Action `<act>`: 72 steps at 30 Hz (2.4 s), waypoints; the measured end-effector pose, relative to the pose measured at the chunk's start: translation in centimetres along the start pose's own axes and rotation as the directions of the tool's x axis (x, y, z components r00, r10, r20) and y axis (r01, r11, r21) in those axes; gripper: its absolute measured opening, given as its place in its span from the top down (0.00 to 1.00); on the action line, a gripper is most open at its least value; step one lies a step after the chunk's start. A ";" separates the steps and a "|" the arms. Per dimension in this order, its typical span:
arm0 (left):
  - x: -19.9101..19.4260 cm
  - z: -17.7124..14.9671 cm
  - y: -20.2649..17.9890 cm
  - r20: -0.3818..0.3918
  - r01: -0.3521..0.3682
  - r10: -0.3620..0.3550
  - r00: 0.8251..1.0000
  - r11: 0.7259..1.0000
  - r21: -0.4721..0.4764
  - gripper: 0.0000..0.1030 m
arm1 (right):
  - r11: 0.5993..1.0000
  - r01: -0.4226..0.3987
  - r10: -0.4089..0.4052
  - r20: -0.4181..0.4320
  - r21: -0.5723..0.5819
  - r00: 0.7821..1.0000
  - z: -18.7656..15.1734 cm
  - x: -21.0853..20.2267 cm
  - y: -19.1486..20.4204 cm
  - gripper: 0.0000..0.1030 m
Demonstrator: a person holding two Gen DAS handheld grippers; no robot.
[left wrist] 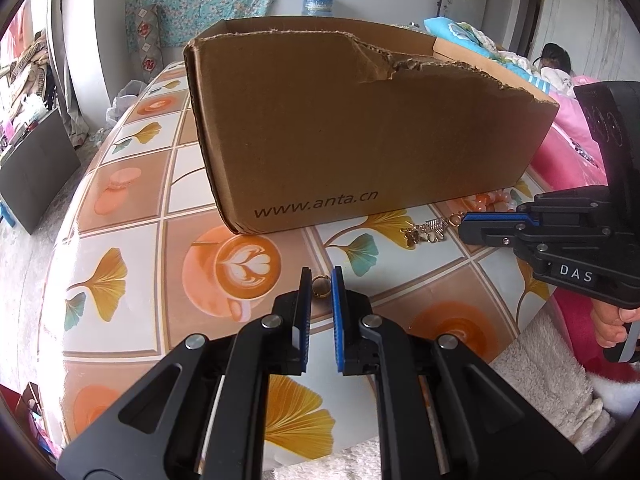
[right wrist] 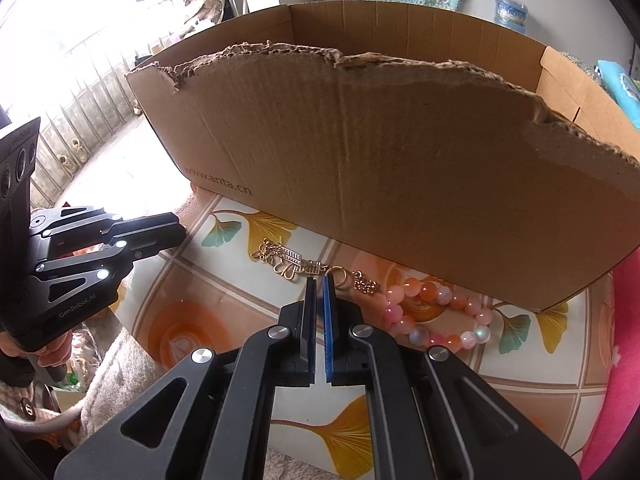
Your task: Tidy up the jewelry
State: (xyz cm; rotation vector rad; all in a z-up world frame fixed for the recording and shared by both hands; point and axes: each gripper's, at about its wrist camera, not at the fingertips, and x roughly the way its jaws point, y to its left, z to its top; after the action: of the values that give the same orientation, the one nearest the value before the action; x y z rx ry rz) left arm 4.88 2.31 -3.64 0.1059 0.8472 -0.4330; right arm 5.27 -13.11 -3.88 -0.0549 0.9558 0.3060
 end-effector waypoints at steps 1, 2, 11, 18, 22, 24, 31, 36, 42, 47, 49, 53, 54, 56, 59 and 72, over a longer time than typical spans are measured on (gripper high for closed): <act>0.0 0.0 0.0 0.000 0.000 0.000 1.000 1.000 0.000 0.92 | 1.000 0.003 -0.003 0.002 0.007 1.000 0.0 -0.1 -0.2 0.97; 0.0 0.0 0.0 -0.001 -0.001 0.001 1.000 1.000 0.001 0.92 | 1.000 0.003 -0.003 0.002 0.016 1.000 0.0 -0.4 -0.6 0.97; 0.0 0.0 0.1 -0.002 -0.003 0.003 1.000 1.000 -0.001 0.92 | 1.000 -0.029 0.029 -0.007 0.002 1.000 0.5 0.6 -0.1 0.97; 0.1 0.1 0.2 -0.002 -0.008 0.008 1.000 1.000 0.001 0.92 | 0.998 -0.003 0.003 0.002 0.059 1.000 0.5 0.6 -2.1 0.97; 0.2 0.1 0.2 -0.002 -0.008 0.008 1.000 1.000 -0.003 0.92 | 0.996 0.060 -0.061 0.007 0.068 0.998 1.0 0.8 -2.8 0.97; 0.2 0.1 0.2 -0.001 -0.010 0.010 1.000 1.000 -0.005 0.92 | 0.996 0.057 -0.058 0.014 0.075 0.998 0.9 0.4 -2.9 0.97; 0.2 0.2 0.3 -0.002 -0.011 0.011 1.000 1.000 -0.006 0.92 | 0.999 -0.024 0.025 0.028 -0.031 0.999 0.4 -0.6 -1.4 0.88; 0.2 0.2 0.3 -0.001 -0.013 0.013 1.000 1.000 -0.004 0.92 | 0.986 -0.050 0.051 0.002 -0.157 0.999 0.6 0.1 -0.3 0.78; 0.2 0.3 0.4 0.000 -0.013 0.013 1.000 1.000 -0.005 0.92 | 0.970 -0.088 0.080 -0.044 -0.228 0.996 0.9 0.9 -0.5 0.78; 0.2 0.3 0.4 0.000 -0.013 0.013 1.000 1.000 -0.002 0.92 | 0.963 -0.106 0.096 -0.051 -0.247 0.994 1.5 1.1 -0.7 0.79; 0.2 0.3 0.4 0.000 -0.013 0.013 1.000 1.000 -0.003 0.92 | 0.962 -0.118 0.107 -0.056 -0.247 0.993 1.6 1.2 -0.8 0.88; 0.2 0.3 0.4 0.000 -0.012 0.012 1.000 1.000 -0.003 0.92 | 0.965 -0.129 0.120 -0.054 -0.229 0.991 1.5 0.8 -1.2 0.88; 0.2 0.4 0.4 0.000 -0.013 0.013 1.000 1.000 -0.003 0.92 | 0.968 -0.130 0.122 -0.052 -0.217 0.991 1.5 0.7 -1.4 0.88; 0.2 0.4 0.5 0.001 -0.009 0.009 1.000 1.000 -0.005 0.92 | 0.972 -0.132 0.125 -0.044 -0.195 0.991 1.3 0.4 -1.8 0.88; 0.0 0.3 0.6 0.001 -0.011 0.011 1.000 1.000 -0.004 0.92 | 0.978 -0.133 0.130 -0.027 -0.162 0.991 1.2 0.1 -2.1 0.88; -7.0 2.0 -0.6 0.128 0.059 -0.060 0.990 0.998 0.013 0.92 | 0.979 -0.164 0.186 0.209 -0.121 0.960 1.9 -10.0 -2.3 0.88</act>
State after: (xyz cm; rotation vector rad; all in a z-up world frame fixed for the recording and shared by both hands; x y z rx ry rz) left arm 1.97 3.52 2.97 0.0603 0.7234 -0.4945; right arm 2.06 -17.34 5.13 -0.0298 0.7253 0.5150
